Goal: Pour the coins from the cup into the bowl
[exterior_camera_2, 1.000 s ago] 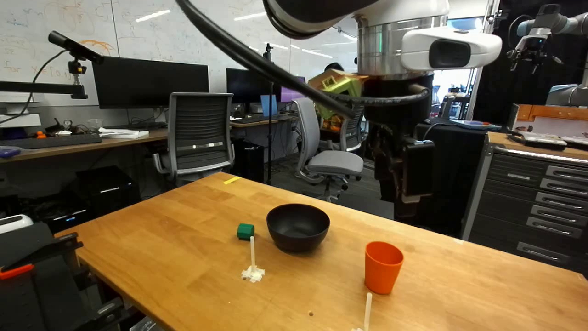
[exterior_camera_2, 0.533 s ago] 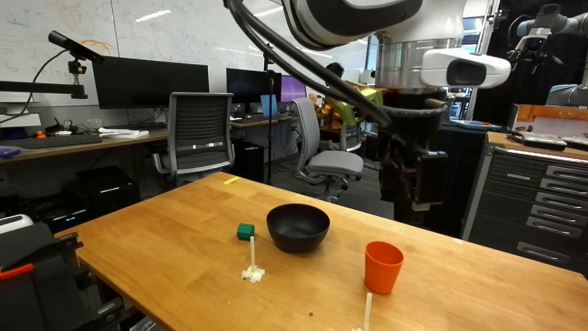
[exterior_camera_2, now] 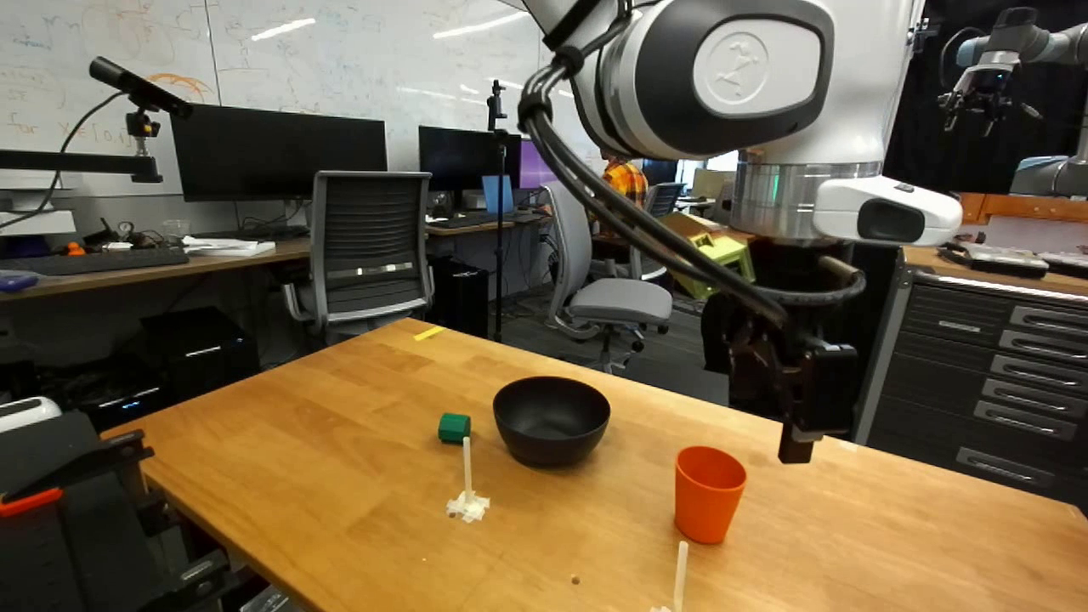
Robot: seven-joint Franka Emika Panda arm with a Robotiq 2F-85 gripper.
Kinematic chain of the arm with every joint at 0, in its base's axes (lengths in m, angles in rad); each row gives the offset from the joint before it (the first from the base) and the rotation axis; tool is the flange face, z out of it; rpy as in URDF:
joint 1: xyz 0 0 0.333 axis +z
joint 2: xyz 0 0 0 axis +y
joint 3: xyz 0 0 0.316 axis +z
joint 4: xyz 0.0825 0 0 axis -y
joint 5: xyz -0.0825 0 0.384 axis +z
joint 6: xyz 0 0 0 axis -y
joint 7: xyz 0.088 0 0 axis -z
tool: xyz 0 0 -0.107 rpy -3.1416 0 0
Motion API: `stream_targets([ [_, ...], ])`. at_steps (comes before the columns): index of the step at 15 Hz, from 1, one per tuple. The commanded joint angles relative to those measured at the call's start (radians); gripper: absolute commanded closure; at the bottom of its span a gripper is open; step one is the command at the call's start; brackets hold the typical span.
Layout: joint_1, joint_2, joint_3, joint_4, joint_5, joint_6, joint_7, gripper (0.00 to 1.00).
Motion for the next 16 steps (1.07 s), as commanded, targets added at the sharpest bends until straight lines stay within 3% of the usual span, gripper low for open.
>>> stream_targets([
  [1, -0.02, 0.084, 0.029, 0.115, 0.017, -0.027, 0.019, 0.0],
  [16, 0.002, 0.25, 0.042, 0.255, -0.011, -0.053, 0.053, 0.0],
])
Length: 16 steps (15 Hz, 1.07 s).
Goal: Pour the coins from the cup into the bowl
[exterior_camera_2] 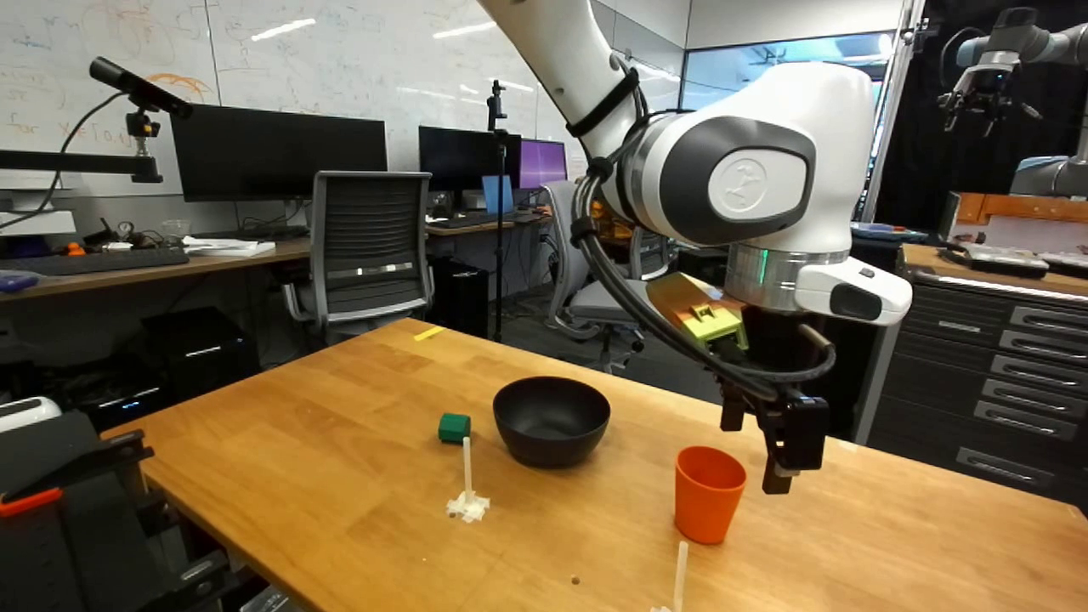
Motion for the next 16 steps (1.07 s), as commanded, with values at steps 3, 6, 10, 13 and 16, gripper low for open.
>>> stream_targets([
  [3, 0.006, 0.059, -0.005, 0.063, -0.025, -0.035, 0.025, 0.0],
  [6, 0.01, 0.08, -0.008, 0.069, -0.031, -0.035, 0.028, 0.0],
  [10, 0.013, 0.097, -0.01, 0.076, -0.036, -0.034, 0.034, 0.0],
  [13, 0.014, 0.113, -0.012, 0.092, -0.038, -0.036, 0.044, 0.0],
  [16, 0.014, 0.126, -0.012, 0.106, -0.037, -0.034, 0.057, 0.0],
])
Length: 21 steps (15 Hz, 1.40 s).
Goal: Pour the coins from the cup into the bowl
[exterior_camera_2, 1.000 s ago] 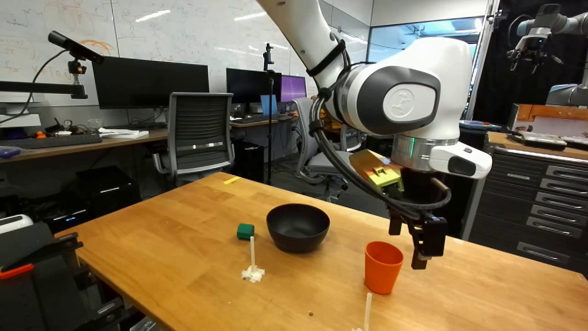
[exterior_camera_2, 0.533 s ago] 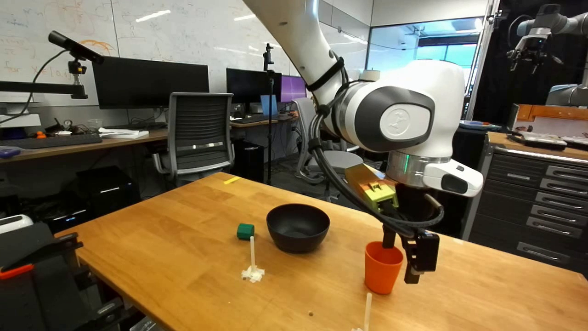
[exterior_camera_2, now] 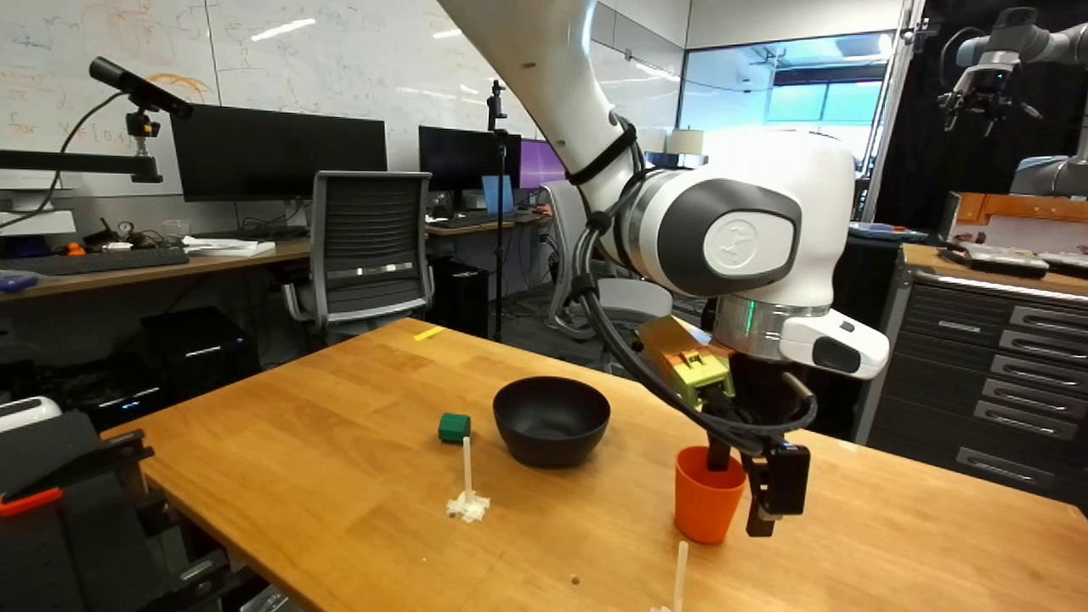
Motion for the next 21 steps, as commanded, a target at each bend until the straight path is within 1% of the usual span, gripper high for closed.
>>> stream_targets([
  [1, 0.007, 0.032, -0.009, 0.058, -0.013, -0.021, 0.037, 0.0],
  [11, 0.01, 0.086, 0.0, 0.125, -0.002, -0.039, 0.084, 0.0],
  [12, 0.014, 0.089, 0.0, 0.129, -0.002, -0.041, 0.09, 0.04],
  [13, 0.016, 0.092, 0.002, 0.133, -0.001, -0.042, 0.094, 0.25],
  [15, 0.019, 0.093, 0.005, 0.134, 0.002, -0.042, 0.101, 0.32],
  [17, 0.018, 0.093, 0.01, 0.137, 0.013, -0.045, 0.116, 0.49],
  [21, 0.02, 0.095, 0.009, 0.138, 0.02, -0.039, 0.148, 0.81],
])
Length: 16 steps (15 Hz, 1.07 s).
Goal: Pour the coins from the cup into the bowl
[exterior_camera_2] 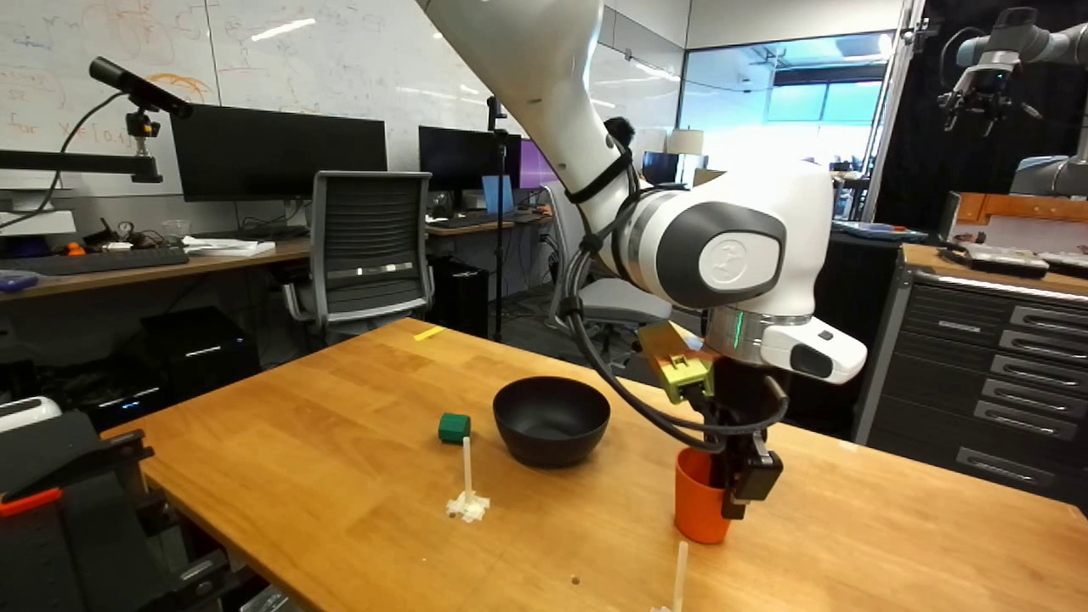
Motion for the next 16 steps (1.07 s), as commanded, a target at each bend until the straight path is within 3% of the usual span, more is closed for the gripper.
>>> stream_targets([
  [1, 0.001, 0.019, -0.003, 0.044, 0.018, -0.018, 0.046, 0.87],
  [4, 0.009, 0.019, -0.012, 0.037, 0.015, -0.003, 0.08, 0.98],
  [8, 0.013, 0.022, -0.018, 0.039, 0.003, -0.006, 0.086, 0.93],
  [16, 0.036, -0.017, -0.042, -0.021, -0.004, 0.067, 0.105, 0.93],
])
